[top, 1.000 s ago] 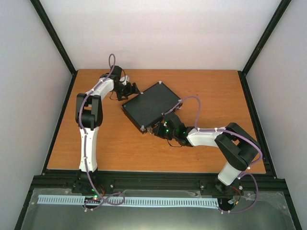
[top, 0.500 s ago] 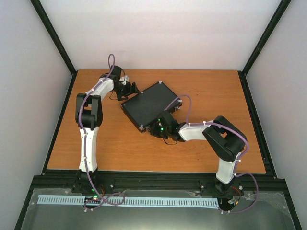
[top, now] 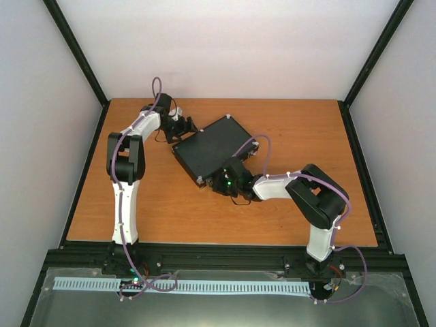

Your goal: Pack up texas hold em set

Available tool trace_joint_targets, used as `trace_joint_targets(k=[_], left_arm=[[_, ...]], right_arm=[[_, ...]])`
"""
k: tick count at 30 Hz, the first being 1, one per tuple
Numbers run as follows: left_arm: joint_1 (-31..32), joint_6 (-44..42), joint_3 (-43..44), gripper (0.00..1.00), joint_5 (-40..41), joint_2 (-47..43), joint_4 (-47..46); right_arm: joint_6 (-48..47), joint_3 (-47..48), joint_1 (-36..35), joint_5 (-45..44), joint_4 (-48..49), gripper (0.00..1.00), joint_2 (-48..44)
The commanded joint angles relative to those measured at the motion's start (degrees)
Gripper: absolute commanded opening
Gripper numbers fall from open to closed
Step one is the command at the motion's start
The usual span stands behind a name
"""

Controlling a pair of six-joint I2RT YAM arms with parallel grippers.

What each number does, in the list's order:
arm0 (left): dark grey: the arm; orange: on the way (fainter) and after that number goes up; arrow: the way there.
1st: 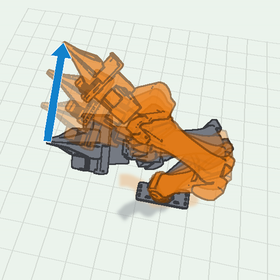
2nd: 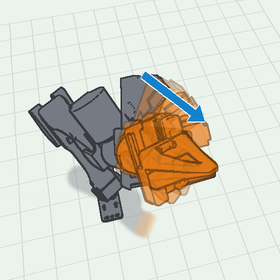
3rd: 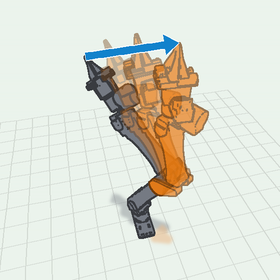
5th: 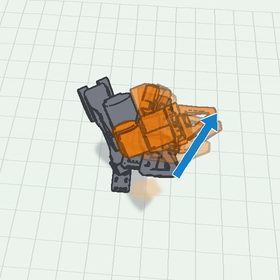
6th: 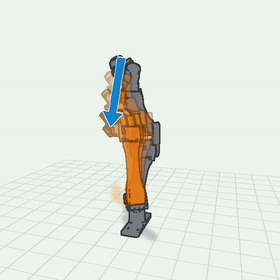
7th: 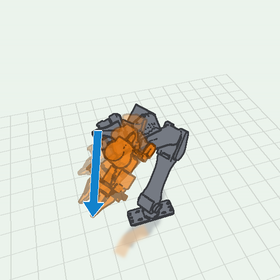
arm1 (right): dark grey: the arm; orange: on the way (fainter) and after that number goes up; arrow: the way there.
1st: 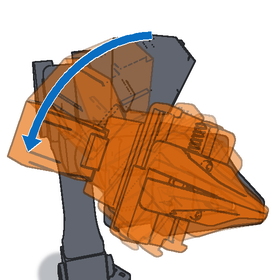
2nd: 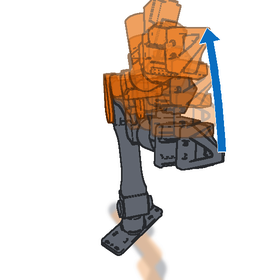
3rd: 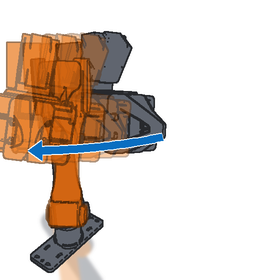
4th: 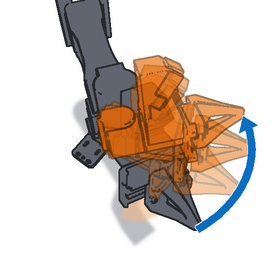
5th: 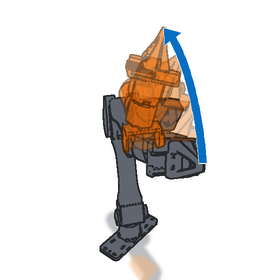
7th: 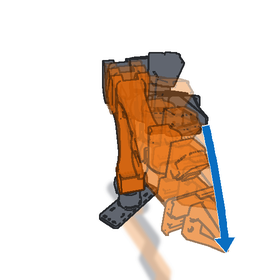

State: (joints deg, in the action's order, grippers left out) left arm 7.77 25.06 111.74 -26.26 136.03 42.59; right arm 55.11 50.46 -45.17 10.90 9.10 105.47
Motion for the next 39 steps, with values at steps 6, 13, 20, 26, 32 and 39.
trace_joint_targets(k=[6,13,20,26,32,39], left_arm=[[1.06,2.79,-6.75,0.95,-1.25,4.45,1.17],[3.03,4.98,-11.28,0.95,-4.17,4.40,-2.27],[2.34,4.66,-7.47,0.95,-2.42,5.37,0.23],[0.67,6.48,-0.70,0.96,-2.24,7.46,2.20],[-0.92,6.45,6.88,0.97,-1.78,9.47,5.43],[-1.61,7.37,9.99,0.97,-3.10,10.71,5.86]], right_arm=[[1.73,2.35,0.56,-5.30,4.62,0.03,7.06],[2.80,3.93,1.28,-5.91,4.11,0.03,8.98],[-1.25,2.86,1.31,-5.53,-1.34,0.03,5.39],[-9.77,2.33,1.31,-8.06,-10.59,0.03,-4.37],[-10.56,0.24,4.99,-14.75,-19.17,0.03,-14.67],[-14.94,3.84,16.48,-9.42,-20.17,0.03,-14.76]])
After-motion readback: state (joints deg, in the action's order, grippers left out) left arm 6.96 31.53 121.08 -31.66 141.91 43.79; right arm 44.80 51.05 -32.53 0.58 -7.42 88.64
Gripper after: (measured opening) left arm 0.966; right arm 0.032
